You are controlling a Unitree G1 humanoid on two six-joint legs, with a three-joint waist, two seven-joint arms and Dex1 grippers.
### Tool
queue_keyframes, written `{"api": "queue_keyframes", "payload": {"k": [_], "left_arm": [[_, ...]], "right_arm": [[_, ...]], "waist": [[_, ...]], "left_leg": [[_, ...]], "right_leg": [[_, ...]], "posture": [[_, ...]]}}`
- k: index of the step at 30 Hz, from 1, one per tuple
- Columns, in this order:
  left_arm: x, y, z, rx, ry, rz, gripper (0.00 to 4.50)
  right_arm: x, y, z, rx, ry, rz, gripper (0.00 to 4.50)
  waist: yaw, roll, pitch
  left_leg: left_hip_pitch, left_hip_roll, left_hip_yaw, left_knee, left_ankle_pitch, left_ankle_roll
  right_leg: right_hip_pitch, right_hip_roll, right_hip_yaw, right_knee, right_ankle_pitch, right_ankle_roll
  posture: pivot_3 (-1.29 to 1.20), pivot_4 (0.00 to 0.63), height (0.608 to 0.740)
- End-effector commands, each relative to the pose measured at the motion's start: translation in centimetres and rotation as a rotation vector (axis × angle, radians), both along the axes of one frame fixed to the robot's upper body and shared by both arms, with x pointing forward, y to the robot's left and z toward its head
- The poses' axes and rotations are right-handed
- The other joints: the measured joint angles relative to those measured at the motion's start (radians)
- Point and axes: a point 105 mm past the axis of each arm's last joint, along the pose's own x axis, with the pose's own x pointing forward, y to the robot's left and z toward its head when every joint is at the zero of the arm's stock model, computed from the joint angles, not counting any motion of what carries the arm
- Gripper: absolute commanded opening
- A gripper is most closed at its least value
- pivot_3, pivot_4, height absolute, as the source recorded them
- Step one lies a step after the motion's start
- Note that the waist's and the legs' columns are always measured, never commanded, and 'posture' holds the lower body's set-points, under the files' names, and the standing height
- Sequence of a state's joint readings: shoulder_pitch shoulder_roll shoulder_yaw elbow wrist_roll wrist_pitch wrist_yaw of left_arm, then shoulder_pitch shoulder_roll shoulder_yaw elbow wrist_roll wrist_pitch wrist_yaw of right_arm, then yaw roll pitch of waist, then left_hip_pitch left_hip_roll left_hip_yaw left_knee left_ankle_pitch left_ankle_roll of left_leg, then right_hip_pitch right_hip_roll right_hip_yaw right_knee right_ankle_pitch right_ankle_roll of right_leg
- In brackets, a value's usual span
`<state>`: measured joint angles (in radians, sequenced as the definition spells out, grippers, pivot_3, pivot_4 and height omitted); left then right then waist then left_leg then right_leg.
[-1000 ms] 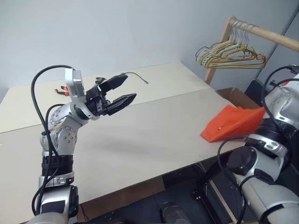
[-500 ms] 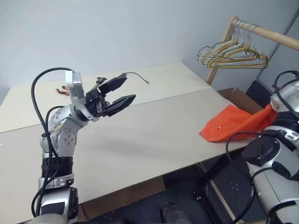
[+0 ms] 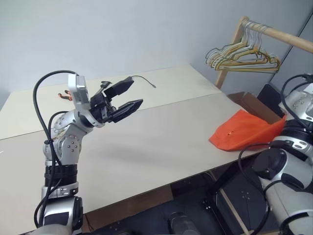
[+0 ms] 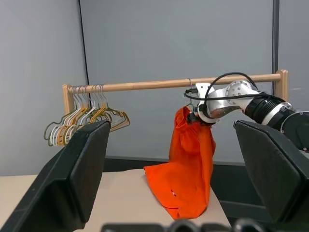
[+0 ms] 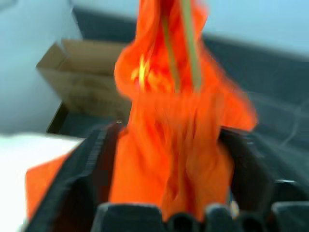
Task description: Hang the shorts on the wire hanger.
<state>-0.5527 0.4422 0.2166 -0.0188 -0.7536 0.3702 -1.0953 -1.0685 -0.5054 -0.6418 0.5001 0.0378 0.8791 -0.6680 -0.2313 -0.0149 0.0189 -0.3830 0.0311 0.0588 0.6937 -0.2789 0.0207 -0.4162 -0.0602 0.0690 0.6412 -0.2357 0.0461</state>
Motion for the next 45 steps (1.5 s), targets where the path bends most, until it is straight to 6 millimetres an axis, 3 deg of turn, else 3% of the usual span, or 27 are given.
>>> {"api": "queue_keyframes", "payload": {"k": [1,5,9,13,16,18,23,26,30,36,45], "left_arm": [[-0.4,-0.1,1.2,-0.015,-0.064,-0.005,4.45],[-0.4,0.0,1.3,-0.020,-0.069,-0.006,4.45],[-0.4,0.1,1.3,-0.025,-0.075,0.003,4.45],[-0.5,0.5,1.5,-0.048,-0.076,0.012,4.45],[-0.6,0.9,1.3,-0.038,-0.069,0.030,4.45],[-0.8,1.5,1.0,-0.028,-0.055,0.052,4.45],[-1.1,3.1,-0.1,0.039,-0.019,0.127,4.45],[-1.5,4.5,-0.9,0.073,0.012,0.182,4.45],[-2.1,6.4,-2.3,0.143,0.061,0.268,4.45],[-3.1,8.5,-4.6,0.251,0.145,0.376,4.45],[-4.7,9.2,-7.4,0.318,0.232,0.458,4.45]], "right_arm": [[-1.1,0.6,3.9,-0.263,-0.039,-0.087,4.48],[-1.5,1.8,5.8,-0.427,-0.058,-0.118,4.48],[-1.6,4.2,8.6,-0.726,-0.038,-0.149,4.48],[-0.6,8.4,11.5,-1.035,-0.144,-0.055,4.48],[0.9,11.4,11.7,-1.161,-0.181,0.113,4.48],[2.4,14.8,10.5,-1.260,-0.182,0.328,4.48],[4.4,20.2,6.0,-1.360,-0.118,0.726,4.48],[4.5,23.4,2.2,-1.400,-0.054,0.988,4.48],[3.3,26.3,-1.8,-1.312,-0.024,1.300,4.48],[0.9,28.4,-5.1,-1.120,0.007,1.634,4.48],[-0.1,27.9,-7.4,-1.089,0.104,1.735,4.48]], "waist": [[0.001,0.000,0.000],[0.001,0.000,0.000],[0.000,0.000,0.000],[0.000,0.000,0.000],[0.000,0.000,0.000],[0.001,0.000,0.000],[0.007,-0.001,0.000],[0.021,-0.001,0.000],[0.045,-0.001,0.000],[0.097,-0.002,0.000],[0.191,-0.005,0.001]], "left_leg": [[0.000,0.000,0.000,0.000,0.000,0.000],[-0.001,0.000,0.000,0.000,0.000,0.000],[-0.001,0.000,0.000,0.000,0.000,0.000],[0.000,0.000,0.000,0.000,0.000,0.000],[0.000,0.000,0.000,0.000,0.000,0.000],[0.000,0.000,0.000,0.000,0.000,0.000],[0.000,0.001,0.000,0.000,0.000,0.000],[0.000,0.001,0.000,0.000,0.000,0.000],[-0.001,0.001,0.000,0.000,0.000,0.000],[0.000,0.002,0.000,0.000,0.000,0.000],[0.000,0.002,0.002,0.000,0.000,0.000]], "right_leg": [[0.000,0.000,0.000,0.000,0.000,0.000],[-0.001,0.000,0.000,0.000,0.000,0.000],[-0.002,0.000,0.001,0.001,0.000,0.000],[-0.002,0.000,0.001,0.001,0.000,0.000],[-0.002,0.000,0.001,0.001,0.000,0.000],[-0.002,0.000,0.001,0.001,0.000,0.000],[-0.001,0.000,0.000,0.001,0.000,0.000],[-0.001,0.000,0.000,0.000,0.000,0.000],[-0.003,0.000,-0.001,0.001,0.000,0.000],[-0.003,0.000,-0.001,0.001,0.000,0.000],[-0.005,0.000,-0.002,0.002,0.000,-0.002]], "posture": [[-0.15,0.000,0.740],[-0.14,0.000,0.740],[-0.14,0.000,0.740],[-0.13,0.000,0.740],[-0.12,0.000,0.740],[-0.11,0.000,0.740],[-0.09,0.000,0.740],[-0.07,0.000,0.740],[-0.04,0.000,0.740],[0.00,0.000,0.740],[0.10,0.000,0.740]]}}
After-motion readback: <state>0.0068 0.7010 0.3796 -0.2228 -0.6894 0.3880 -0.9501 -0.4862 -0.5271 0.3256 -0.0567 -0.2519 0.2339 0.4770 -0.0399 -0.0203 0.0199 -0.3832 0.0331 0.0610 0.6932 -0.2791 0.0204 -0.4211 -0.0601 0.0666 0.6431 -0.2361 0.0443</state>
